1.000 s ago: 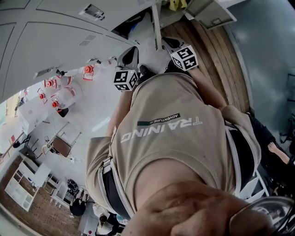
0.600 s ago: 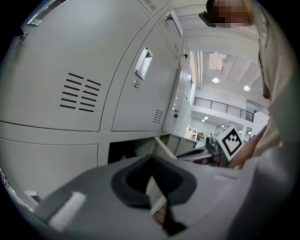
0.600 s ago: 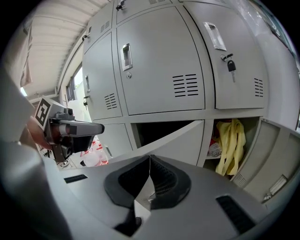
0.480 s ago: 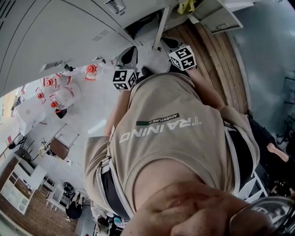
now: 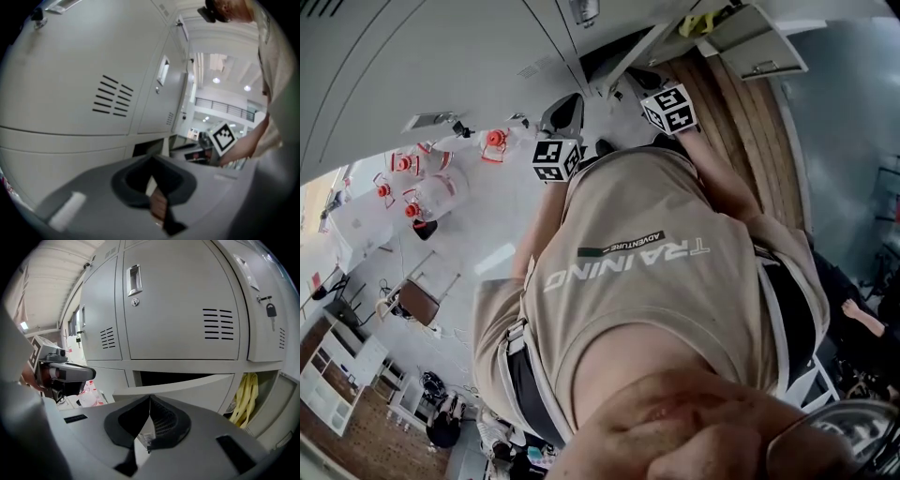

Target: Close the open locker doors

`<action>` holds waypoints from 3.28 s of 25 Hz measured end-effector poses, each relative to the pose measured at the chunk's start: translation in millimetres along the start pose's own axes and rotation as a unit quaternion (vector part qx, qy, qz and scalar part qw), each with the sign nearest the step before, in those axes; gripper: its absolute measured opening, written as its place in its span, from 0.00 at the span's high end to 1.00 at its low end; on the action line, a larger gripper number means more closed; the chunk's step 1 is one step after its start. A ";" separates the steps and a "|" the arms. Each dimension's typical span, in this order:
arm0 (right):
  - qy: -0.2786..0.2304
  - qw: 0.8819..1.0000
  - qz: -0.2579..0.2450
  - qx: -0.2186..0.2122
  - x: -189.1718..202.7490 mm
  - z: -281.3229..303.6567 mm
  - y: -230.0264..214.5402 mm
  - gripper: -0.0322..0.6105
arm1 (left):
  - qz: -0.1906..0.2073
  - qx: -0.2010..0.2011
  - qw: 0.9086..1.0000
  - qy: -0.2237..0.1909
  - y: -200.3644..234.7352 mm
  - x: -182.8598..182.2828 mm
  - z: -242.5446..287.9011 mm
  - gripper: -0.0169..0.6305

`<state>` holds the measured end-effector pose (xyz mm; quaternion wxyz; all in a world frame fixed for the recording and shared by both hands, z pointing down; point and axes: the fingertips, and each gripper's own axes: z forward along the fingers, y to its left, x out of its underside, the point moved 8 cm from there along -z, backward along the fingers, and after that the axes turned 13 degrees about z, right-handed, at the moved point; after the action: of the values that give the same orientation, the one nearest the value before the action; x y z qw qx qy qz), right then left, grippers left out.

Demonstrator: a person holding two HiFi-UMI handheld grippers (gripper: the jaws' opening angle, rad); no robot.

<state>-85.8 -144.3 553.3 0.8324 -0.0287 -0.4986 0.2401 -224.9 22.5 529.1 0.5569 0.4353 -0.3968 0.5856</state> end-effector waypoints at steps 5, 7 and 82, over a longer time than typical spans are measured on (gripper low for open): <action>-0.003 1.000 -0.005 0.003 -16.2 29.4 6.5 0.93 | -0.007 -0.007 1.000 -0.004 17.2 1.4 -4.7 0.97; -0.002 1.000 -0.009 0.005 -21.1 38.5 9.0 0.93 | -0.008 -0.007 1.000 -0.006 23.3 0.9 -7.0 0.97; -0.104 0.966 0.113 0.210 28.1 -297.4 -465.7 0.93 | 0.094 0.237 0.965 0.061 -328.1 -104.2 347.1 0.97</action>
<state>348.8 -486.5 560.9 0.7311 0.1157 -0.5143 0.4331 126.1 -317.7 529.7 0.4033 0.4790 -0.2515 0.7380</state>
